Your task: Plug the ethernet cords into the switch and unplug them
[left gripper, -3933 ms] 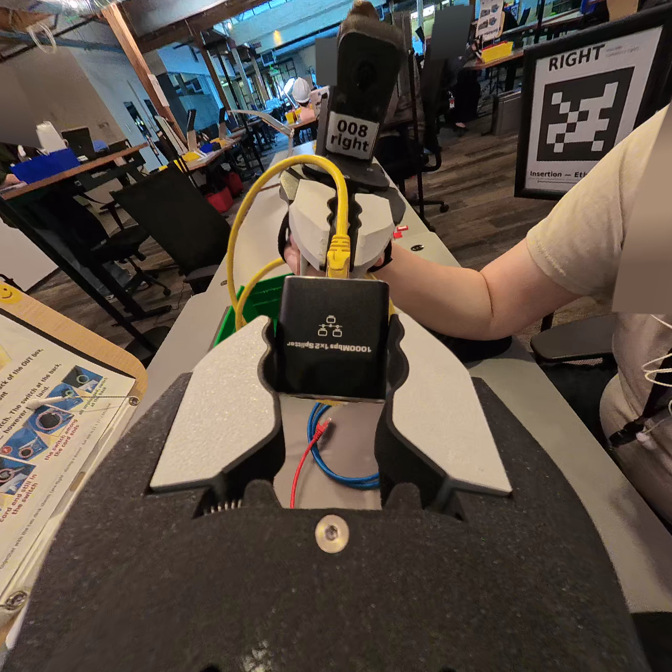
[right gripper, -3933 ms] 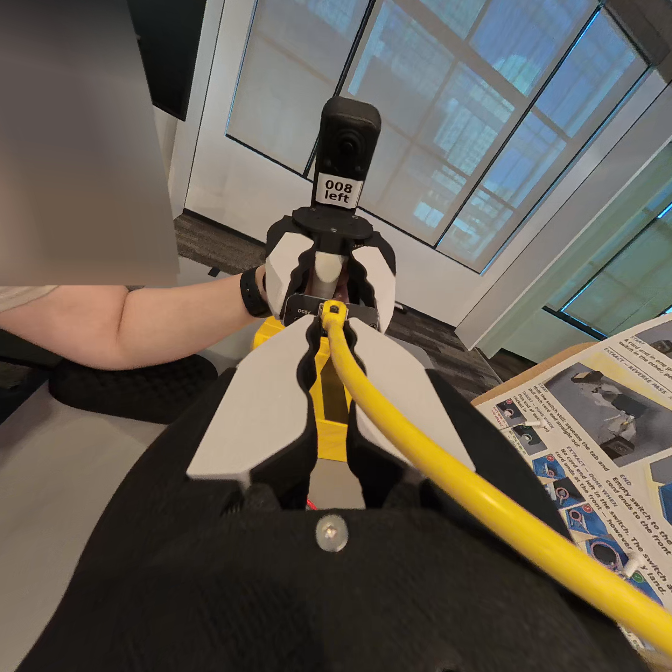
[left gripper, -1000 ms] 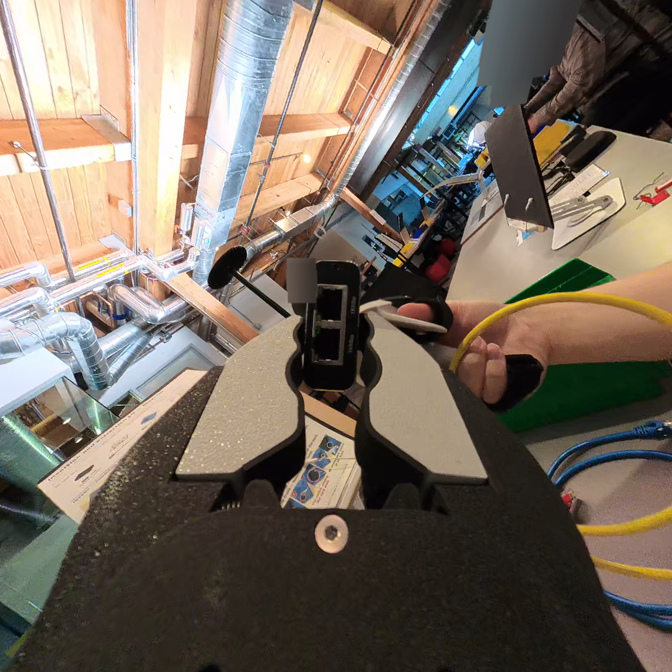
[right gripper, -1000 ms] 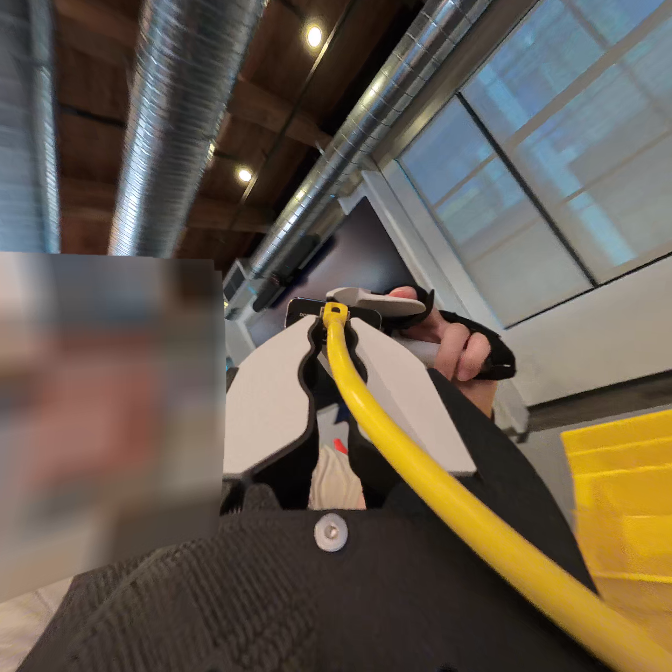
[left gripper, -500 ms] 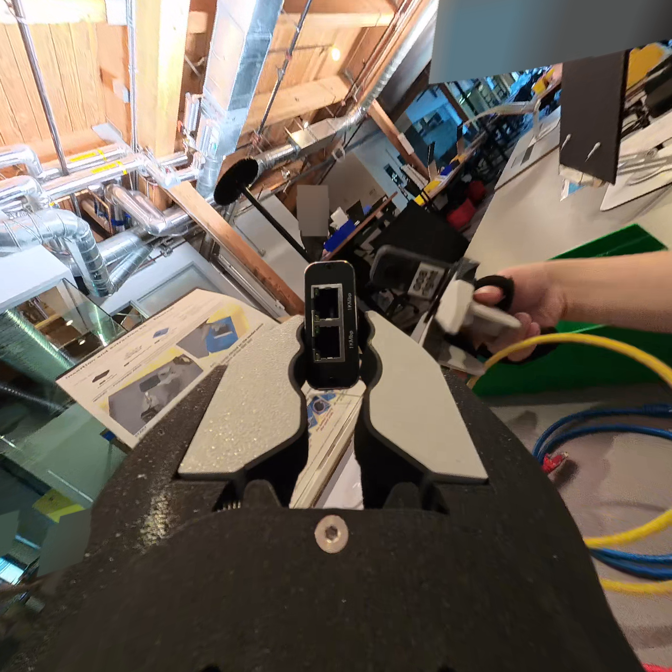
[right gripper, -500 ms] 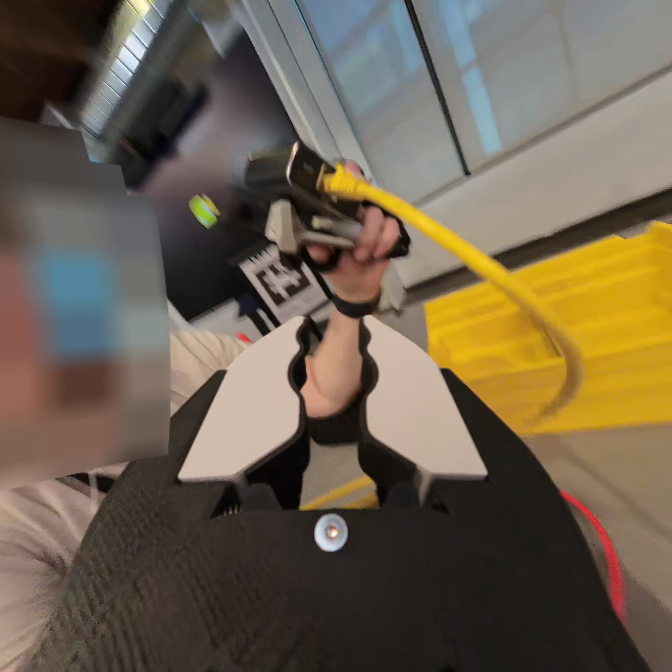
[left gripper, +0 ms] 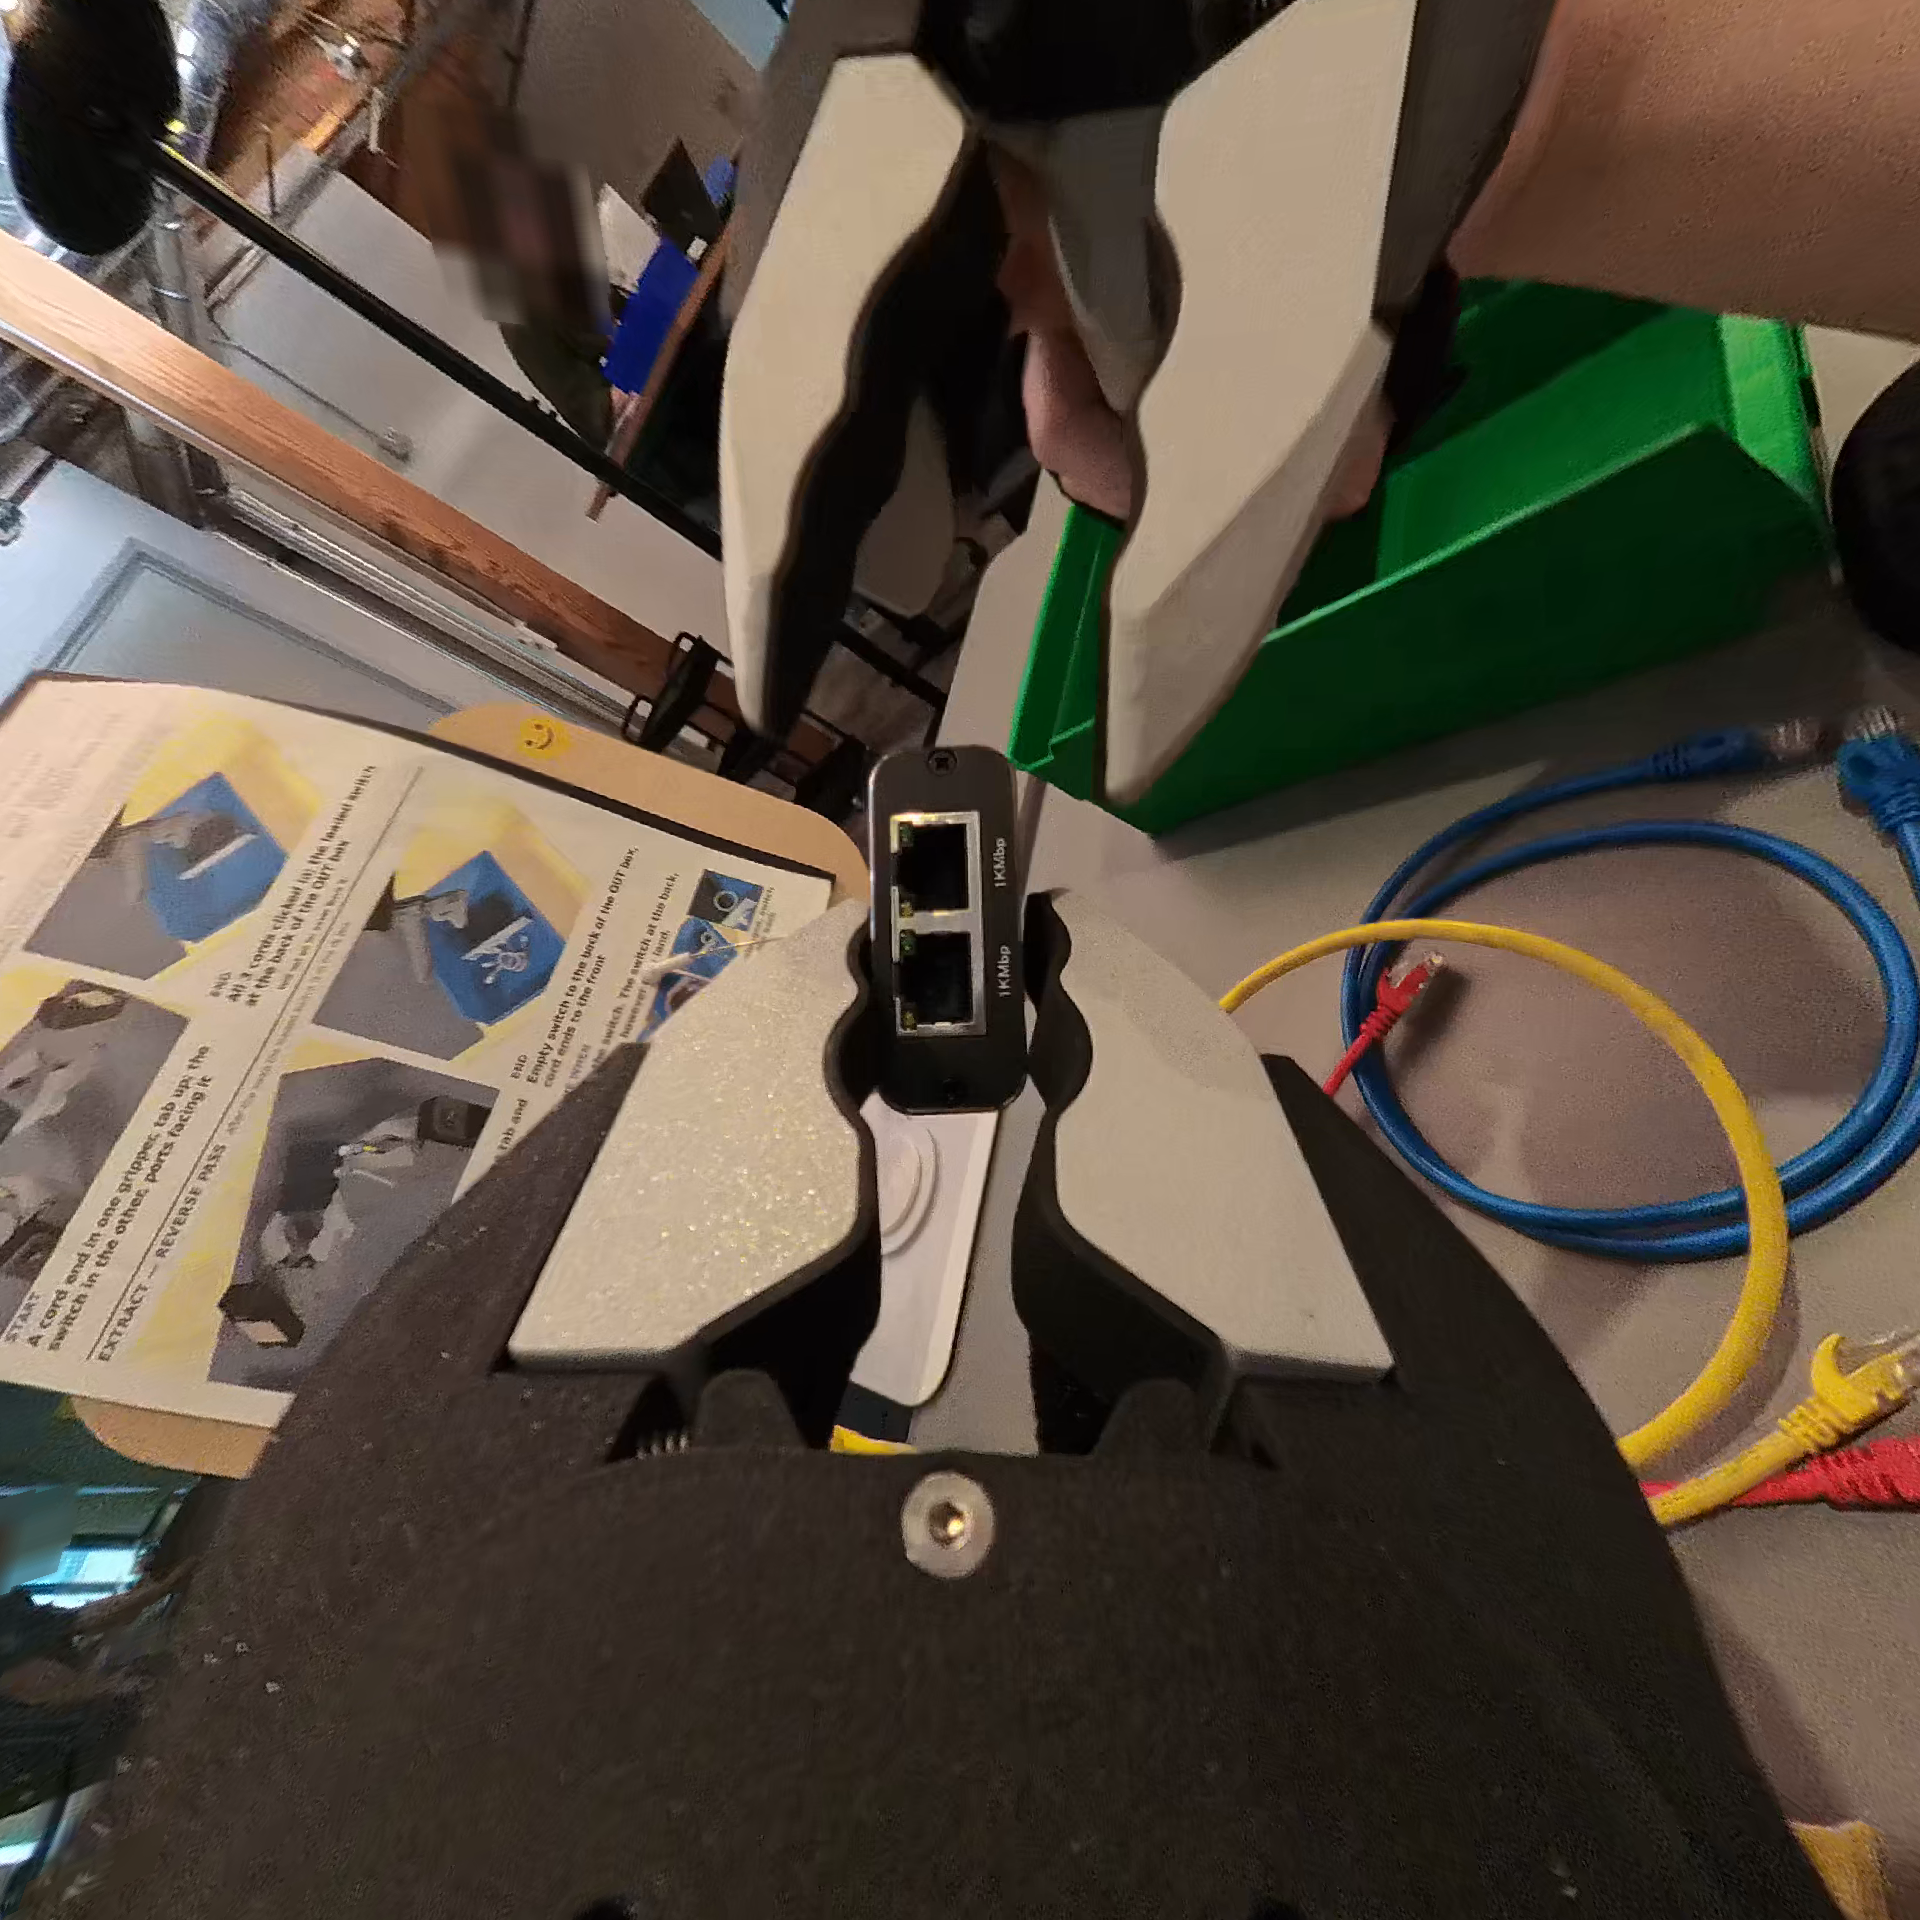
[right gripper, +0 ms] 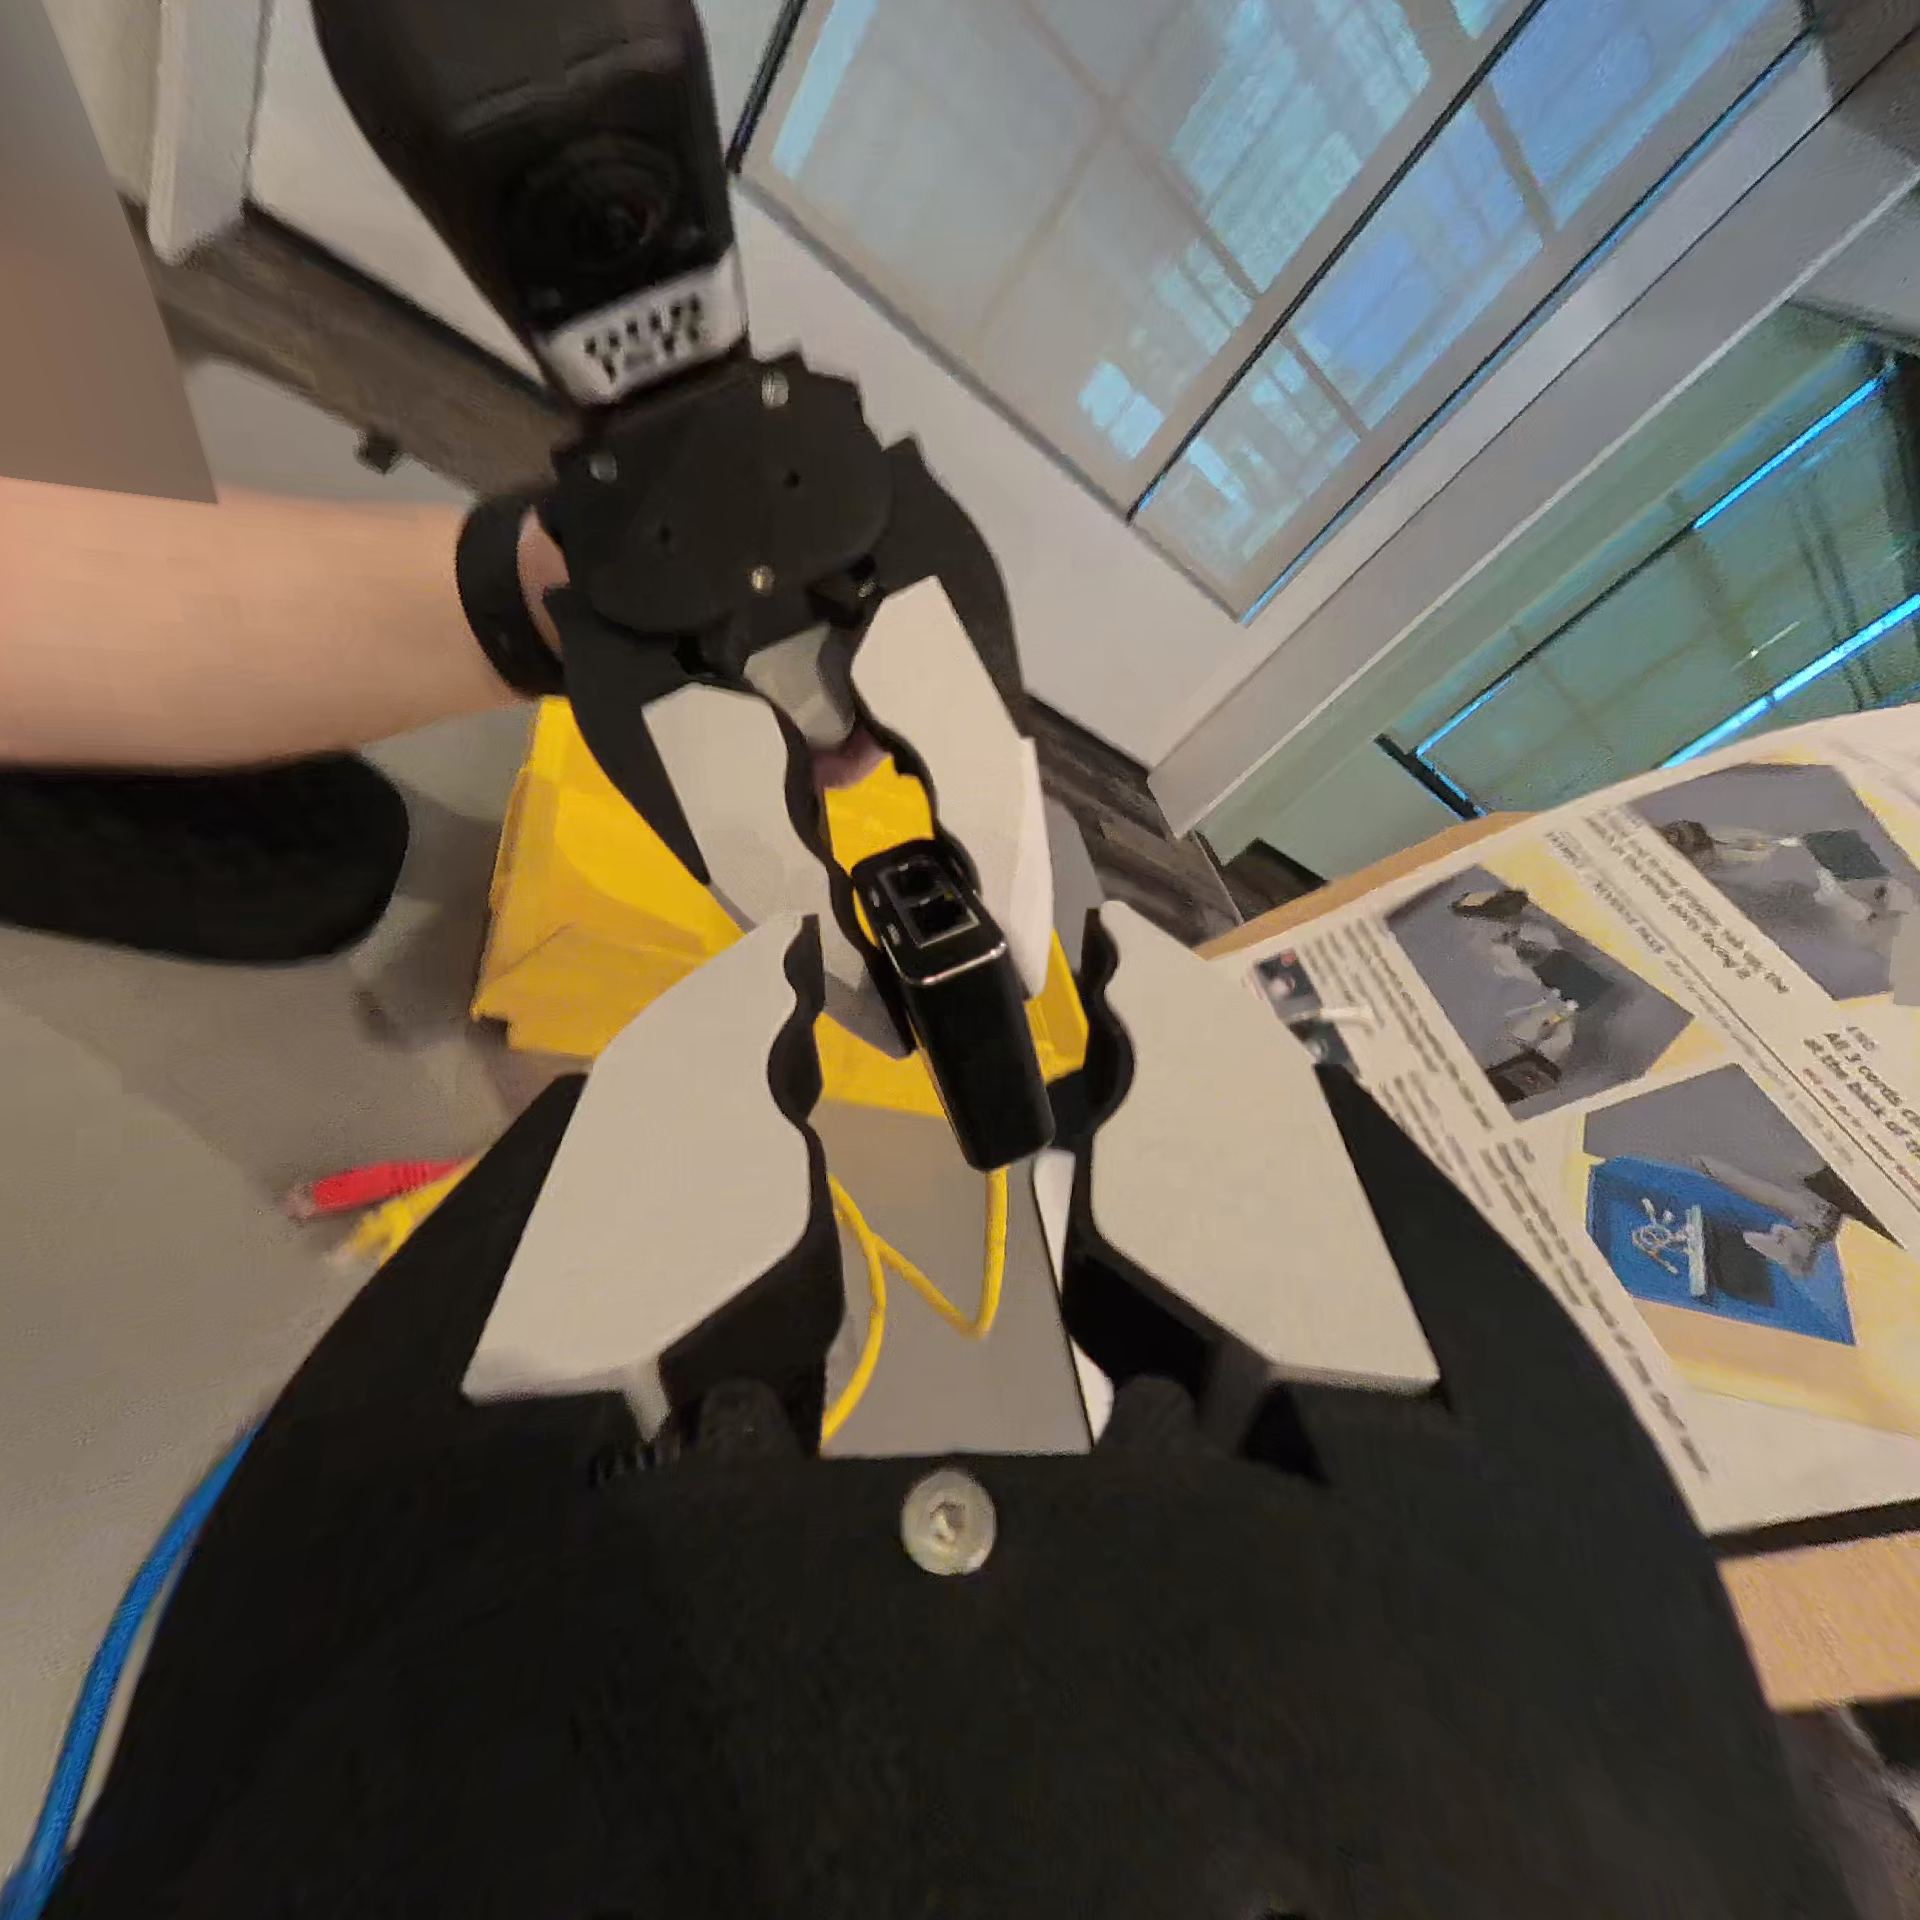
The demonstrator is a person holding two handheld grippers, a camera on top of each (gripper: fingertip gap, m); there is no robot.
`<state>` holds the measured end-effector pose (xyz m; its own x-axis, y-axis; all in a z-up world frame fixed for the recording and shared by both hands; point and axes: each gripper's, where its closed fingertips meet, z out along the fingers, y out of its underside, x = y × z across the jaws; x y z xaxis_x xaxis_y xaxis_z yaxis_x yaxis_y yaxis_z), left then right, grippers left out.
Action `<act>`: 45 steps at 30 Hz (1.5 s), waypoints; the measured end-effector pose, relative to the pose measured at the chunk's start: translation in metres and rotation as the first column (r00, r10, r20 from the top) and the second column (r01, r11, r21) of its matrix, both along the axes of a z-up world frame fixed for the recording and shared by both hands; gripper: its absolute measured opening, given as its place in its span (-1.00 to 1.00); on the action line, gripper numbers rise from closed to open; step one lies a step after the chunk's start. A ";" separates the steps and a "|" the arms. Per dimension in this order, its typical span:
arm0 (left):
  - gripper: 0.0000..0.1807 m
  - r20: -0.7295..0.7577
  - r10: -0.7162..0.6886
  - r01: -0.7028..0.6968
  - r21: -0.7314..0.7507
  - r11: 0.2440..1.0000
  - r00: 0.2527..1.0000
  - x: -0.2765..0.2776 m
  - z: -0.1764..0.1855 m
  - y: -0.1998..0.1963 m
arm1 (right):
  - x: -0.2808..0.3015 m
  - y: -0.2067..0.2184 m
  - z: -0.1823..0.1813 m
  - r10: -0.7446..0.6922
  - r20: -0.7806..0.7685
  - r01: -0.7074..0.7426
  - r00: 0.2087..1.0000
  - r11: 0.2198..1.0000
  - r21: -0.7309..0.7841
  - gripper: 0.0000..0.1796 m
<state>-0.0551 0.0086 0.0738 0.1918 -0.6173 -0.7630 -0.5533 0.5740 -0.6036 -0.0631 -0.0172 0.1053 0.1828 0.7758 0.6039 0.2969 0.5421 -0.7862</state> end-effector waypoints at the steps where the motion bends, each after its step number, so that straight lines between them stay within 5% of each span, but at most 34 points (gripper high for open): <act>1: -0.73 -0.015 0.003 -0.003 0.003 1.000 1.000 0.002 -0.003 0.000 | 0.000 0.005 -0.008 -0.034 0.053 0.033 0.998 0.999 0.022 -0.46; 10: -0.72 -0.200 0.005 0.000 0.022 1.000 0.980 0.007 -0.031 -0.004 | 0.008 0.018 -0.054 -0.167 0.367 0.108 0.915 0.978 0.177 -0.73; 19: -0.58 -0.024 -0.069 0.067 -0.083 0.994 0.997 0.001 -0.013 -0.008 | 0.012 0.011 -0.037 -0.113 0.288 0.049 0.951 0.974 0.222 -0.73; 36: -0.71 0.045 -0.123 0.121 0.056 0.991 0.991 0.009 -0.001 -0.011 | 0.009 -0.002 -0.016 0.054 0.092 -0.075 0.994 0.968 0.239 -0.73; 45: -0.73 -0.060 0.034 -0.031 0.057 0.998 0.998 0.003 -0.013 0.013 | 0.006 0.013 -0.026 -0.188 0.236 0.098 0.953 0.933 0.348 -0.61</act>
<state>-0.0518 0.0212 0.0607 0.1631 -0.5671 -0.8073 -0.6071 0.5873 -0.5352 -0.0574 -0.0041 0.0797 0.0781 0.5029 0.8608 0.5603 0.6921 -0.4551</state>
